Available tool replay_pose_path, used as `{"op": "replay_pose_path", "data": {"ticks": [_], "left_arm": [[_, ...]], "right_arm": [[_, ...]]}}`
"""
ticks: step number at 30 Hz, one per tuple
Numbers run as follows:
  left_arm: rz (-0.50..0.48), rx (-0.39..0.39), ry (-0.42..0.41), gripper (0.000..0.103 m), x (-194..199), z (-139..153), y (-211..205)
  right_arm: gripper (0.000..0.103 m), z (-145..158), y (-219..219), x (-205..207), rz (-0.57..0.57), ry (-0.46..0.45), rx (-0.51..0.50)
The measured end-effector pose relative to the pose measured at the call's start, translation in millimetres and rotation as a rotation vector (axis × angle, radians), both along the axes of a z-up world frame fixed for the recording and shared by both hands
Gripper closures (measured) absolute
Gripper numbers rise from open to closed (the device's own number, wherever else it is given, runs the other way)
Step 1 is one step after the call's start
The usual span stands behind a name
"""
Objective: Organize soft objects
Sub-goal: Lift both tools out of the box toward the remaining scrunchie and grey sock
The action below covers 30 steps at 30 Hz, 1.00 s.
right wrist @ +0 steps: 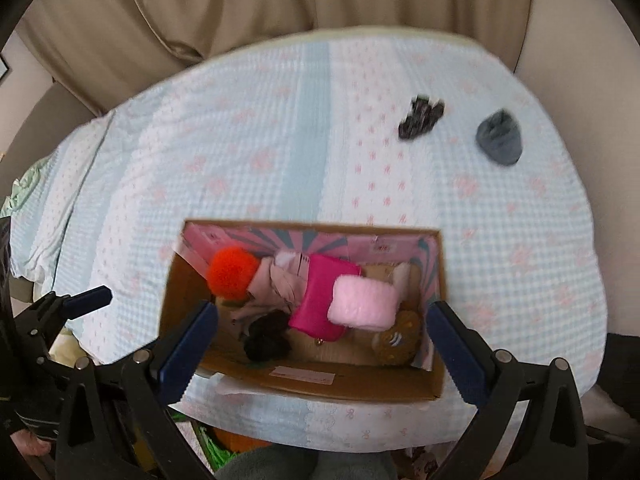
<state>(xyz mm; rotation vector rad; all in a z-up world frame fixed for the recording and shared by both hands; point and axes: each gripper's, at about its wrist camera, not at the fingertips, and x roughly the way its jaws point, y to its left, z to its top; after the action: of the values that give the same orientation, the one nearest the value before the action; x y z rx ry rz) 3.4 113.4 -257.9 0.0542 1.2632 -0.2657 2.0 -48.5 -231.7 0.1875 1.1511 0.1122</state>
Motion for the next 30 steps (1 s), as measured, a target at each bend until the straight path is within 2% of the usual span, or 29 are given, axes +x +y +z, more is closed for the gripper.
{"op": "replay_pose_path", "data": {"ticks": [6,14,23,30], "left_arm": [[0.021,-0.025,-0.138,0.000,-16,63,5],[0.041,-0.006,-0.307,0.000,-29,126,0],[-0.001,-0.007,-0.424,0.000,-11,173,-30],[-0.016,-0.006,-0.457,0.000,29,181,-74]], "right_arm": [[0.000,55,-18,-23,-0.039,-0.123,-0.025],[0.000,100,-38,-45,-0.072,-0.213,-0.086],[0.000,140,-81,-47,-0.138,-0.290,-0.198],[0.000,140,-144,-16,-0.197,-0.294,-0.176]]}}
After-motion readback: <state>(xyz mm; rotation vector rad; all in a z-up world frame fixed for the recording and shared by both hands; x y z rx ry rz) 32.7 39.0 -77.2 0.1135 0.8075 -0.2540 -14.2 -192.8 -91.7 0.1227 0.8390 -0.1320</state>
